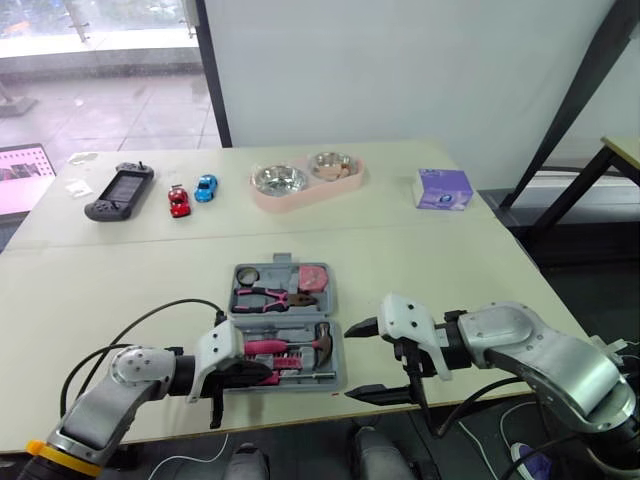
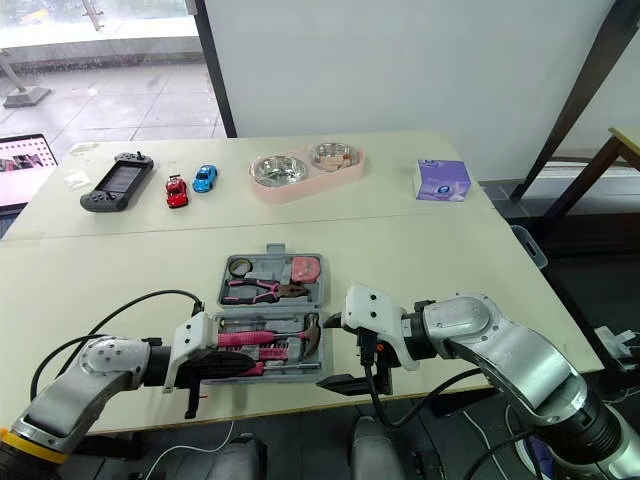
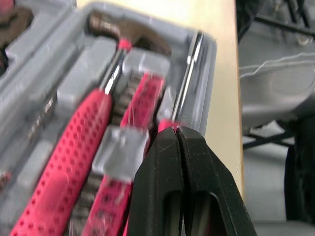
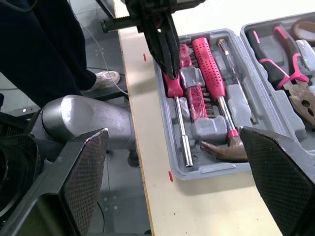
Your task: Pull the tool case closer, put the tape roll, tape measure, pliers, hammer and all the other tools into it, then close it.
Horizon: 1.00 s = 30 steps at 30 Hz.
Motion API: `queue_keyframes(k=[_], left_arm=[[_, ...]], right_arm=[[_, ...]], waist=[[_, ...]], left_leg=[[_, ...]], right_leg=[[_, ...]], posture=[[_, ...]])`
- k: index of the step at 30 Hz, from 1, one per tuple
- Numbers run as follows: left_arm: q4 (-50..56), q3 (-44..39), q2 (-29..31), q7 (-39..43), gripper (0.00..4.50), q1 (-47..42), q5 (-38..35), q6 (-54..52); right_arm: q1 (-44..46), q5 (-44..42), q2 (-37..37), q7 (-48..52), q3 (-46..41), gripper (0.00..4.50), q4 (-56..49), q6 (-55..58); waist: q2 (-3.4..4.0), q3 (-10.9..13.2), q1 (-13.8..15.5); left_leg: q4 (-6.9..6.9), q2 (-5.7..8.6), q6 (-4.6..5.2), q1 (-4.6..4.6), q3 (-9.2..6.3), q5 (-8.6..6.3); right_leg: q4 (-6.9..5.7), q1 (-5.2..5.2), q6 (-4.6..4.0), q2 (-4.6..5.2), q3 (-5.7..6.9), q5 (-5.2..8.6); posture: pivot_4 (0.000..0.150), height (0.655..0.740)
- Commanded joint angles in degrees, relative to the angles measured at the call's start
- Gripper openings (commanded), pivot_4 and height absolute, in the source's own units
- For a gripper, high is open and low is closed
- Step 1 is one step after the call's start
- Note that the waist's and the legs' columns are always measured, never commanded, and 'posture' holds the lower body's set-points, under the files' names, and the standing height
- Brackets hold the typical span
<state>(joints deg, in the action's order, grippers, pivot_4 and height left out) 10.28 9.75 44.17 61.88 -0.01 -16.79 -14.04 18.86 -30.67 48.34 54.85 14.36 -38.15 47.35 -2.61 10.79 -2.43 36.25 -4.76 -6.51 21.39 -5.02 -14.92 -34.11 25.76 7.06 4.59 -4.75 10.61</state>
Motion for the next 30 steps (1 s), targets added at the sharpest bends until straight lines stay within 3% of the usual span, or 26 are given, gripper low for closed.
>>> queue_keyframes(k=[1, 12, 22, 30], left_arm=[[-0.76, 0.14, -1.05, -0.66, 0.08, -0.18, 1.33, 1.62], [-3.7, 3.83, 0.53, -1.51, 0.08, 1.7, 6.88, -1.18], [-6.41, 7.63, 1.31, -3.02, 0.08, 2.6, 10.75, -2.51], [-4.88, 2.8, -0.49, -2.71, 0.08, -0.22, 5.18, -1.53]], right_arm=[[0.13, -0.95, 0.58, -0.07, -1.67, 4.5, -1.96, 0.01], [0.34, -1.6, 1.17, 0.05, -1.94, 4.5, -2.15, 0.6], [0.83, -1.54, 1.44, 0.29, -1.58, 4.5, -1.69, 0.32], [1.02, -1.29, 1.23, 0.66, -1.78, 4.5, -0.66, -0.74]], waist=[[0.0, 0.0, -0.01], [0.06, -0.03, -0.16], [0.76, -0.64, -0.29], [0.98, -0.85, -0.45]], left_leg=[[0.0, 0.0, 0.0, 0.0, 0.0, 0.0], [-0.02, -0.01, 0.0, -0.07, 0.01, 0.0], [-0.05, -0.02, 0.0, -0.16, 0.05, -0.01], [-0.05, -0.03, -0.01, -0.28, 0.11, -0.03]], right_leg=[[0.0, 0.0, 0.0, 0.0, 0.0, 0.0], [-0.03, 0.0, 0.0, 0.0, 0.01, 0.0], [0.03, -0.02, 0.03, 0.01, 0.0, 0.03], [0.12, -0.06, 0.03, 0.04, 0.0, 0.04]], posture=[[0.15, 0.7387], [0.15, 0.7387], [0.15, 0.7387], [0.15, 0.7387]])
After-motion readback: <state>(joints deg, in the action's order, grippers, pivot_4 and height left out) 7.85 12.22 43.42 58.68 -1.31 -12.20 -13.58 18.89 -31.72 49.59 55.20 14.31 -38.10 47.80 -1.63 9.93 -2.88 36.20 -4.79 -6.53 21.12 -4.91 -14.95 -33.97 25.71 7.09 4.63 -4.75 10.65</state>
